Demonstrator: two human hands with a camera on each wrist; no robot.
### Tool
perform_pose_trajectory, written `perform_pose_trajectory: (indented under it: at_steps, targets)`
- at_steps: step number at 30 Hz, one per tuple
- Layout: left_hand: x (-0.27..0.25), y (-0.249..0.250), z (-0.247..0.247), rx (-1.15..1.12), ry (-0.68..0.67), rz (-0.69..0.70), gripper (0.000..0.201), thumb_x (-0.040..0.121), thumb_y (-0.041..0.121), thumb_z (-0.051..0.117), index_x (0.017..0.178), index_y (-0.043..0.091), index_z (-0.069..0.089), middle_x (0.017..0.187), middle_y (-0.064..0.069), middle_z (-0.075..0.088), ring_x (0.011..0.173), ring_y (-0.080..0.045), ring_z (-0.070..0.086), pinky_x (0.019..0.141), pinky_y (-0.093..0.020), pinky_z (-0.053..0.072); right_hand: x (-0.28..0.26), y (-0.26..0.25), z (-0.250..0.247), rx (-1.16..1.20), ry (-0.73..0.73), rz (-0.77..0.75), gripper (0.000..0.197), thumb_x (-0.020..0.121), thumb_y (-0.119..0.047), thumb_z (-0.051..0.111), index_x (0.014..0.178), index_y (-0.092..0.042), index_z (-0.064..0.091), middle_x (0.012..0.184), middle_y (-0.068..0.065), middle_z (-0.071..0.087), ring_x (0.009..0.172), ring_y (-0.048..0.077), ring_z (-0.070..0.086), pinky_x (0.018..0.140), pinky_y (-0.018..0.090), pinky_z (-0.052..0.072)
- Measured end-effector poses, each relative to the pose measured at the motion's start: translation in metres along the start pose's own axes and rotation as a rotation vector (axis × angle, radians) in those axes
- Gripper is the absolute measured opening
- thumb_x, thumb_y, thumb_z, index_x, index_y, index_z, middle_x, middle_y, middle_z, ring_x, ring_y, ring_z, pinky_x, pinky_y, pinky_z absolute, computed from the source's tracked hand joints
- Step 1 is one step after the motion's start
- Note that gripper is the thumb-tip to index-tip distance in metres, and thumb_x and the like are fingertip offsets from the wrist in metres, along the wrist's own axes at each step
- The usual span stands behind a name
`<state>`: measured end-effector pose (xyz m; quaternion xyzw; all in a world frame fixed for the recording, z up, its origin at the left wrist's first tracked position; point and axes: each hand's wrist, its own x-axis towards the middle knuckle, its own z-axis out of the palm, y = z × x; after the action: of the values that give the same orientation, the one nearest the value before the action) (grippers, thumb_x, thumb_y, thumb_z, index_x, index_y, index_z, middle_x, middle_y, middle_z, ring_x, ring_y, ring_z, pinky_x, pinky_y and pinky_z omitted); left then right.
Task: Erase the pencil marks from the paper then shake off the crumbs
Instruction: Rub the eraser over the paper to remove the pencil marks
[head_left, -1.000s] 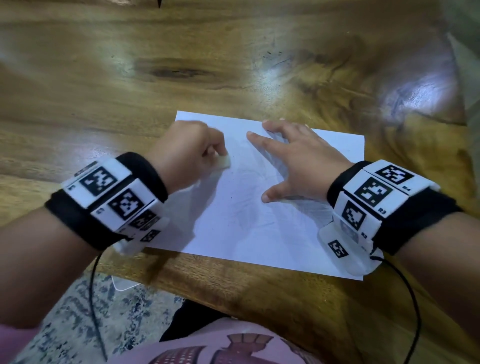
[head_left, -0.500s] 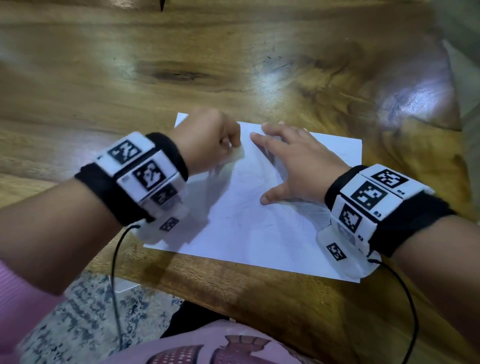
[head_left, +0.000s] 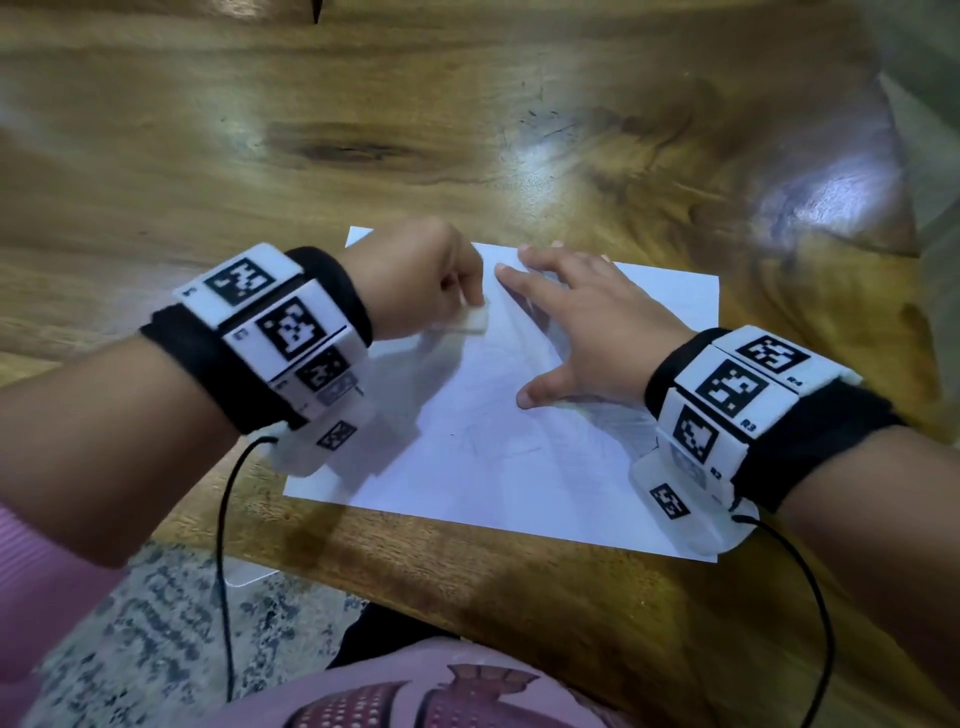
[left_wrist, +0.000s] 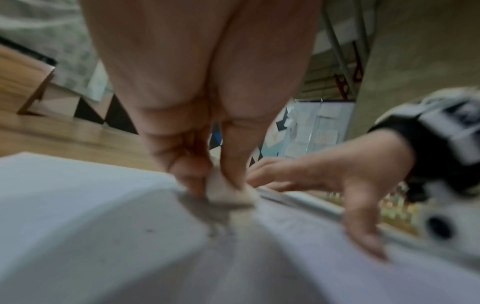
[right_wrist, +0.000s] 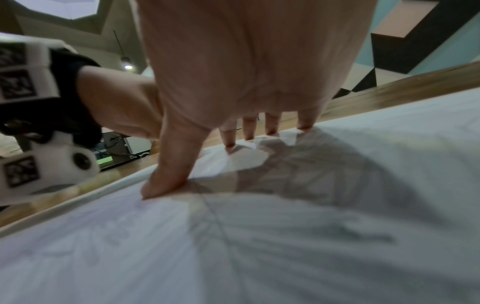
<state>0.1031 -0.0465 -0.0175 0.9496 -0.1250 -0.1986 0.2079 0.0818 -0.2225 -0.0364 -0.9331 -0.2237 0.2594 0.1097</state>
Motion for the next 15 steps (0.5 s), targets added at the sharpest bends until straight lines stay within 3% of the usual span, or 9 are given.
perform_pose_trajectory:
  at_steps: [2, 4, 6, 8, 9, 11, 13, 15]
  targets:
    - [0.011, 0.003, -0.003, 0.003, 0.173, -0.035, 0.021, 0.077, 0.002, 0.052, 0.087, 0.01, 0.069, 0.056, 0.008, 0.047, 0.069, -0.021, 0.045, 0.063, -0.024, 0.033, 0.0, 0.0, 0.0, 0.006, 0.002, -0.002, 0.11, 0.064, -0.055, 0.075, 0.148, -0.034, 0.008, 0.156, -0.011, 0.004, 0.145, 0.013, -0.002, 0.119, 0.037, 0.006]
    - [0.013, 0.007, -0.002, 0.013, 0.195, -0.038, 0.018, 0.078, 0.004, 0.053, 0.087, 0.007, 0.067, 0.063, 0.0, 0.051, 0.072, -0.019, 0.045, 0.062, -0.024, 0.031, 0.0, -0.001, 0.0, 0.002, -0.003, -0.002, 0.11, 0.064, -0.055, 0.075, 0.148, -0.034, 0.008, 0.156, -0.011, 0.004, 0.145, 0.014, -0.003, 0.119, 0.037, 0.006]
    - [0.001, 0.006, 0.003, 0.019, 0.03, 0.033, 0.013, 0.076, 0.005, 0.057, 0.081, 0.01, 0.067, 0.068, -0.001, 0.056, 0.069, -0.02, 0.048, 0.054, -0.024, 0.033, 0.0, -0.001, 0.0, 0.004, -0.001, 0.001, 0.109, 0.064, -0.054, 0.075, 0.148, -0.035, 0.008, 0.157, -0.011, 0.003, 0.145, 0.013, -0.003, 0.119, 0.036, 0.006]
    - [-0.013, 0.004, 0.005, 0.056, -0.157, 0.086, 0.007, 0.074, 0.011, 0.064, 0.075, 0.017, 0.068, 0.062, 0.006, 0.057, 0.062, -0.015, 0.05, 0.056, -0.017, 0.035, 0.0, 0.0, 0.0, 0.005, 0.005, -0.001, 0.109, 0.064, -0.055, 0.075, 0.148, -0.035, 0.008, 0.157, -0.011, 0.003, 0.145, 0.013, -0.003, 0.119, 0.036, 0.005]
    - [-0.013, 0.004, 0.005, 0.06, -0.177, 0.086, 0.007, 0.074, 0.013, 0.065, 0.077, 0.018, 0.069, 0.061, 0.008, 0.056, 0.061, -0.012, 0.05, 0.056, -0.018, 0.036, 0.0, 0.001, 0.0, 0.004, 0.005, -0.003, 0.109, 0.064, -0.055, 0.075, 0.148, -0.035, 0.008, 0.157, -0.011, 0.003, 0.145, 0.013, -0.004, 0.119, 0.037, 0.005]
    - [-0.003, 0.005, 0.002, 0.051, -0.059, 0.047, 0.017, 0.078, 0.008, 0.058, 0.087, 0.016, 0.069, 0.064, 0.004, 0.057, 0.064, -0.015, 0.051, 0.058, -0.024, 0.034, 0.0, 0.0, 0.0, 0.0, 0.003, -0.005, 0.109, 0.064, -0.055, 0.075, 0.148, -0.035, 0.008, 0.157, -0.011, 0.003, 0.145, 0.013, -0.004, 0.119, 0.037, 0.005]
    - [0.01, 0.008, 0.0, 0.063, 0.135, -0.008, 0.021, 0.08, 0.004, 0.051, 0.092, 0.011, 0.067, 0.073, -0.001, 0.054, 0.074, -0.018, 0.047, 0.066, -0.022, 0.031, 0.0, 0.0, 0.001, -0.005, 0.003, -0.004, 0.11, 0.065, -0.055, 0.075, 0.148, -0.035, 0.007, 0.156, -0.011, 0.003, 0.145, 0.013, -0.004, 0.119, 0.037, 0.005]
    - [0.008, 0.008, 0.005, 0.05, 0.174, -0.009, 0.017, 0.081, 0.007, 0.05, 0.089, 0.009, 0.065, 0.073, -0.001, 0.052, 0.075, -0.019, 0.045, 0.064, -0.022, 0.028, 0.001, 0.0, 0.001, -0.002, 0.001, -0.003, 0.109, 0.065, -0.055, 0.074, 0.148, -0.035, 0.007, 0.157, -0.012, 0.002, 0.145, 0.013, -0.004, 0.119, 0.036, 0.005]
